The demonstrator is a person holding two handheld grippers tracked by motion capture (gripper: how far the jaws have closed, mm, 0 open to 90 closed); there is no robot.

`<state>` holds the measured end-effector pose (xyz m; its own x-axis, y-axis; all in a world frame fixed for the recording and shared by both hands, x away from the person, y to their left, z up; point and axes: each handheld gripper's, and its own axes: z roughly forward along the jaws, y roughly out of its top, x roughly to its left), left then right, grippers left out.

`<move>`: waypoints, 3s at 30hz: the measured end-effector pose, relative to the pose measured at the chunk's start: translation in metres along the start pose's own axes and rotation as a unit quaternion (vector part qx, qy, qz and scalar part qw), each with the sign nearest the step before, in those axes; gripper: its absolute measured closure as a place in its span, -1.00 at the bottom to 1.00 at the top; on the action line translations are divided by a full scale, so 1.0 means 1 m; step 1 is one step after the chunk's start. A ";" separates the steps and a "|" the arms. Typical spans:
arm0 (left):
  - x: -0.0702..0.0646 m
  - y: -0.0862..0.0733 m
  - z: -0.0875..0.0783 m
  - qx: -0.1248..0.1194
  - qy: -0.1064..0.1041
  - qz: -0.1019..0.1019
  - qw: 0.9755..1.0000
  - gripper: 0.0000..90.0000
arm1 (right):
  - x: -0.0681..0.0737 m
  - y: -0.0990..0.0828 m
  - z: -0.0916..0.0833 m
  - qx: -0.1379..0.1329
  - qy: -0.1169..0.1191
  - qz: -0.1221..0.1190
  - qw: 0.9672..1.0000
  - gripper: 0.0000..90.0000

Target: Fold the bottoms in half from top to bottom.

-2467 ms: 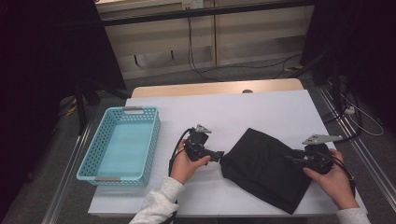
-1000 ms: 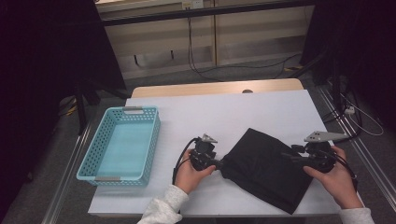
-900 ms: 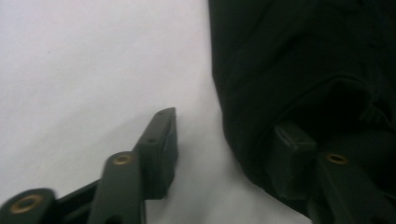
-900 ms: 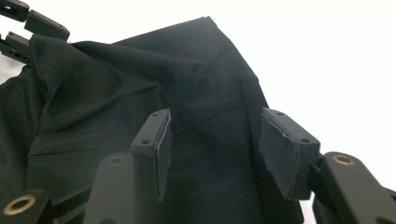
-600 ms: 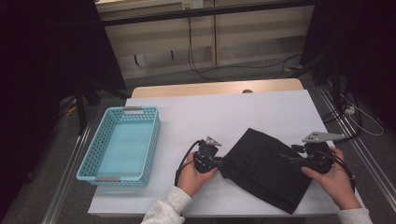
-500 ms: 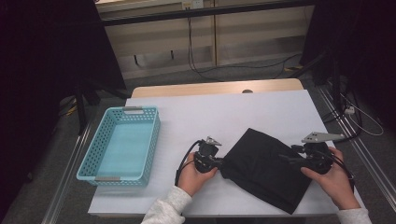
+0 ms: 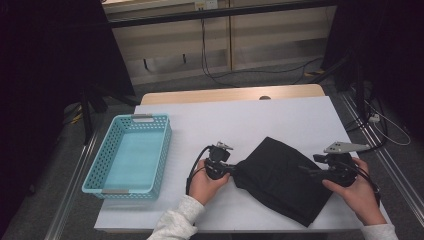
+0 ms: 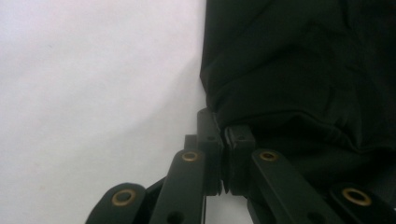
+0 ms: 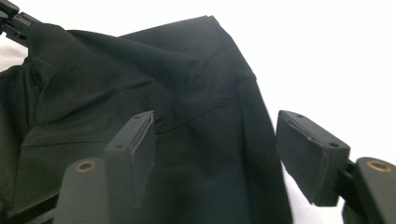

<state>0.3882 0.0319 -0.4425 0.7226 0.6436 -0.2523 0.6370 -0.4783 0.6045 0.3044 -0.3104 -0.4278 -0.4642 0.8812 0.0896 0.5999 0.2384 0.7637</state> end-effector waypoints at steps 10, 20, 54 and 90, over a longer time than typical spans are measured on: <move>0.016 0.008 -0.006 -0.012 0.005 -0.015 1.000 0.94 | -0.001 -0.001 -0.003 -0.010 -0.009 0.009 1.000 -0.43; 0.027 0.015 -0.007 -0.012 0.012 -0.022 1.000 0.94 | -0.002 -0.002 -0.004 -0.015 -0.010 0.012 1.000 -0.46; 0.056 -0.003 -0.016 -0.026 0.039 -0.059 0.997 0.30 | 0.011 -0.003 0.006 -0.001 0.009 -0.007 1.000 -0.34; 0.050 0.016 -0.015 0.036 0.033 -0.074 0.996 0.95 | 0.013 -0.003 0.004 -0.008 0.008 -0.005 1.000 -0.40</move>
<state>0.4302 0.0655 -0.4338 0.6017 0.7471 -0.2825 0.7544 -0.4153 0.5084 0.2988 -0.2979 -0.4319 -0.4805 0.8723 0.0907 0.5840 0.2411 0.7752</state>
